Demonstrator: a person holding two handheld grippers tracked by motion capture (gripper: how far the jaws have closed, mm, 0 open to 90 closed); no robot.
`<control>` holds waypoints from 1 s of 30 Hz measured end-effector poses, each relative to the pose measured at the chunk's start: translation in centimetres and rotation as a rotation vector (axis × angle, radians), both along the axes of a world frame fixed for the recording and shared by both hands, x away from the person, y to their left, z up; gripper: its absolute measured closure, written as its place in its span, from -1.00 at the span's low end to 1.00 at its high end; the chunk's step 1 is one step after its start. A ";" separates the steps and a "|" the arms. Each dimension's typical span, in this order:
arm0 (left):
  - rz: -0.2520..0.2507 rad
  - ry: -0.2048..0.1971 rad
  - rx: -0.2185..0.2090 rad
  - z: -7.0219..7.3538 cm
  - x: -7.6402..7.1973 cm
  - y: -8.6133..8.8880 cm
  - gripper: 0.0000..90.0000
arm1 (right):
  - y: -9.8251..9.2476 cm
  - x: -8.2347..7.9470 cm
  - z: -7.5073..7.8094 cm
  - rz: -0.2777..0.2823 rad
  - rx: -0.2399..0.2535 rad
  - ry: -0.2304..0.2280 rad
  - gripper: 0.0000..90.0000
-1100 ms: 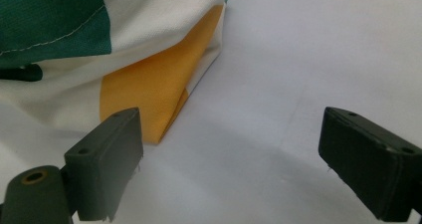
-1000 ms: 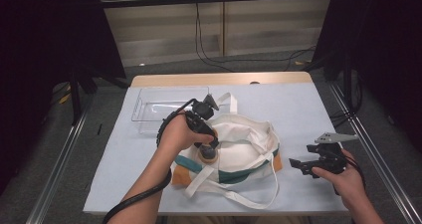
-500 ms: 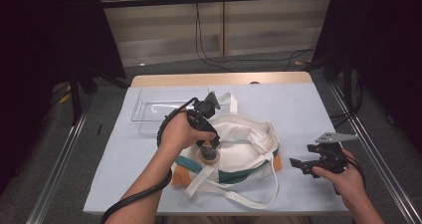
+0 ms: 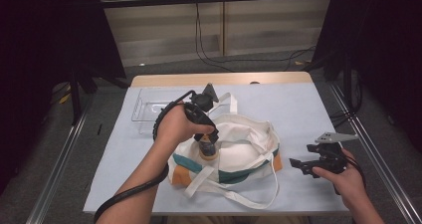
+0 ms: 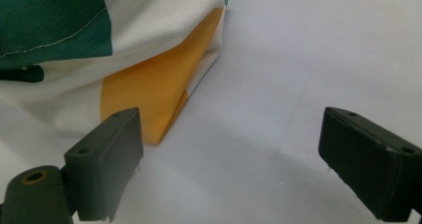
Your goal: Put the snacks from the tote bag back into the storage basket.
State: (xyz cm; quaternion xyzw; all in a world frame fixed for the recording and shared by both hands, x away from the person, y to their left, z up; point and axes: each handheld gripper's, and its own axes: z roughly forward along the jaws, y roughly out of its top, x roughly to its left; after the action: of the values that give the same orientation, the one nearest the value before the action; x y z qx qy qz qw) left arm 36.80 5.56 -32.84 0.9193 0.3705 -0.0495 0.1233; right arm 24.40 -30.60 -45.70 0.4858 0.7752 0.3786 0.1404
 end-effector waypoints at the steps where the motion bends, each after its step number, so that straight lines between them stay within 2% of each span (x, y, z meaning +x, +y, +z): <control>1: 0.004 0.003 -0.002 0.2 0.1 0.1 -0.34 | 0.0 0.0 0.0 0.002 -0.001 -0.003 -0.77; 10: 0.037 0.016 -0.006 1.7 0.6 0.7 -0.34 | 0.1 0.0 0.0 0.009 -0.007 -0.002 -0.77; 12: 0.030 0.022 -0.008 2.0 0.8 0.8 -0.34 | 0.2 0.0 0.1 0.009 -0.006 -0.002 -0.77; 19: 0.047 0.028 -0.032 3.0 1.2 1.1 -0.34 | 0.2 0.0 0.1 0.008 -0.009 -0.008 -0.77; 30: 0.056 0.033 -0.023 4.5 1.5 1.0 -0.34 | 0.3 0.0 0.1 0.015 -0.018 -0.011 -0.77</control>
State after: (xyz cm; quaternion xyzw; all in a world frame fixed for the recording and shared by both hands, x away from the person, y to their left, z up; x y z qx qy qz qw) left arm 38.27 6.59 -28.36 0.9061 0.3975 -0.0657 0.1289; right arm 24.37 -30.29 -45.60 0.4768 0.7813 0.3754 0.1460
